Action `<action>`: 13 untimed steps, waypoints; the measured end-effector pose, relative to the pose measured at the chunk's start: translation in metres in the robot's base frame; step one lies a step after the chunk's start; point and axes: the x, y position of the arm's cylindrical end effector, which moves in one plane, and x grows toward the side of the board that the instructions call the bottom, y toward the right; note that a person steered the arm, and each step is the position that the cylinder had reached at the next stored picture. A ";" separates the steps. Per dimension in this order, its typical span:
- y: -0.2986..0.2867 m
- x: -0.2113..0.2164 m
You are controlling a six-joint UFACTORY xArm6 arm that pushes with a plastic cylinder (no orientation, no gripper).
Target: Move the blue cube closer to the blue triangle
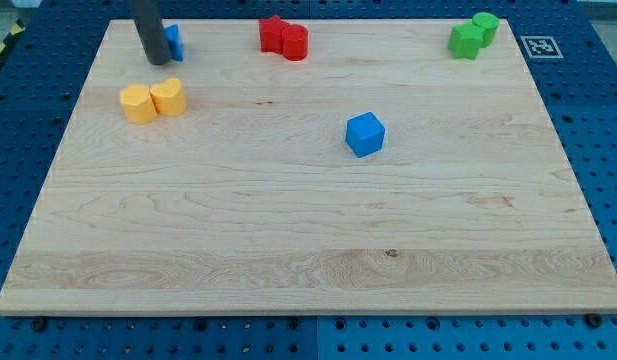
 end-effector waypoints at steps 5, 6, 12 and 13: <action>0.330 0.122; 0.391 0.163; 0.287 0.157; 0.273 0.148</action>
